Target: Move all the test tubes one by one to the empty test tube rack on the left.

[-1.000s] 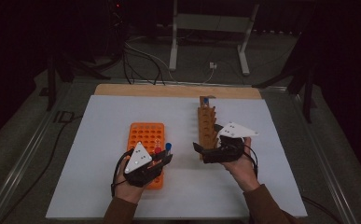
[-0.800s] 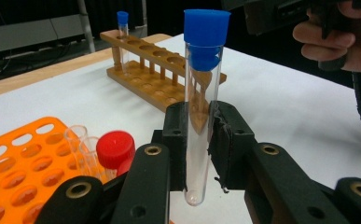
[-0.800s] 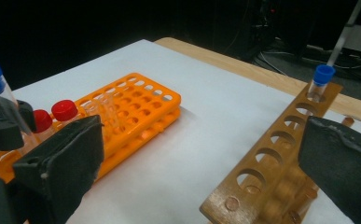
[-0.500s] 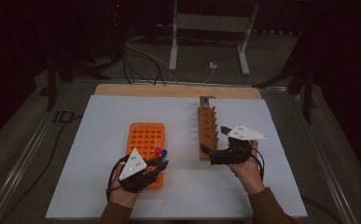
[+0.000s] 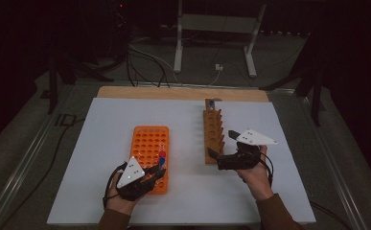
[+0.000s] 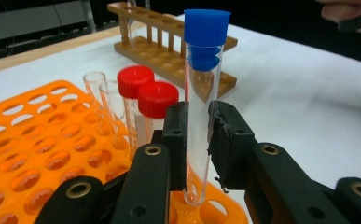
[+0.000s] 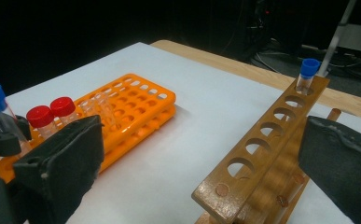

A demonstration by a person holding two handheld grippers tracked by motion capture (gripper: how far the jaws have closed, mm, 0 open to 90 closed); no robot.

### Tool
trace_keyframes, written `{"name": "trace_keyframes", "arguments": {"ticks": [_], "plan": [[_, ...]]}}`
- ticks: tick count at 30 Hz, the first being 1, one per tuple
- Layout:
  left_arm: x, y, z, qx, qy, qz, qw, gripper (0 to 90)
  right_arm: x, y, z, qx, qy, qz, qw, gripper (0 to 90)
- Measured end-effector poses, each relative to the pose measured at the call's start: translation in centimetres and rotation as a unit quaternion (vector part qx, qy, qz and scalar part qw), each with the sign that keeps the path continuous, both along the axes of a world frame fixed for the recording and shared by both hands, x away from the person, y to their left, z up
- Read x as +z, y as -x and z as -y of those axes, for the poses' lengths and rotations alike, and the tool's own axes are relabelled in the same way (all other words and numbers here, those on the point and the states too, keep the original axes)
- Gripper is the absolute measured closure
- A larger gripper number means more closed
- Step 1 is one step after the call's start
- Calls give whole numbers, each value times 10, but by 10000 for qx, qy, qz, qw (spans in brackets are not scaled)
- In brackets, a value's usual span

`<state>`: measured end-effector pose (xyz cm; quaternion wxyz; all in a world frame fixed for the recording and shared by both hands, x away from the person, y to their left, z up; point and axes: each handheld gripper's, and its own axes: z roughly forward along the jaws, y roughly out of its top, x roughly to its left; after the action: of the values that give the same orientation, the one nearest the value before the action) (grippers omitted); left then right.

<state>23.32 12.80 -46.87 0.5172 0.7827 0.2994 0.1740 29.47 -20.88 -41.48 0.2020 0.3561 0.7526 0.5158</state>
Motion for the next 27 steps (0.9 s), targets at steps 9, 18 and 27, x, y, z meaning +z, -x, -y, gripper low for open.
{"name": "trace_keyframes", "arguments": {"ticks": [9,18,27], "plan": [[-4,1,4,37,-50,143,9999,772,-2,0,-1,30,6,-23,10000,7],[-16,2,7,123,-654,-195,9976,773,-2,2,0,60,32,-10,10000,8],[-19,1,8,175,-824,-354,9958,777,-5,2,-2,111,88,-55,9999,8]]}}
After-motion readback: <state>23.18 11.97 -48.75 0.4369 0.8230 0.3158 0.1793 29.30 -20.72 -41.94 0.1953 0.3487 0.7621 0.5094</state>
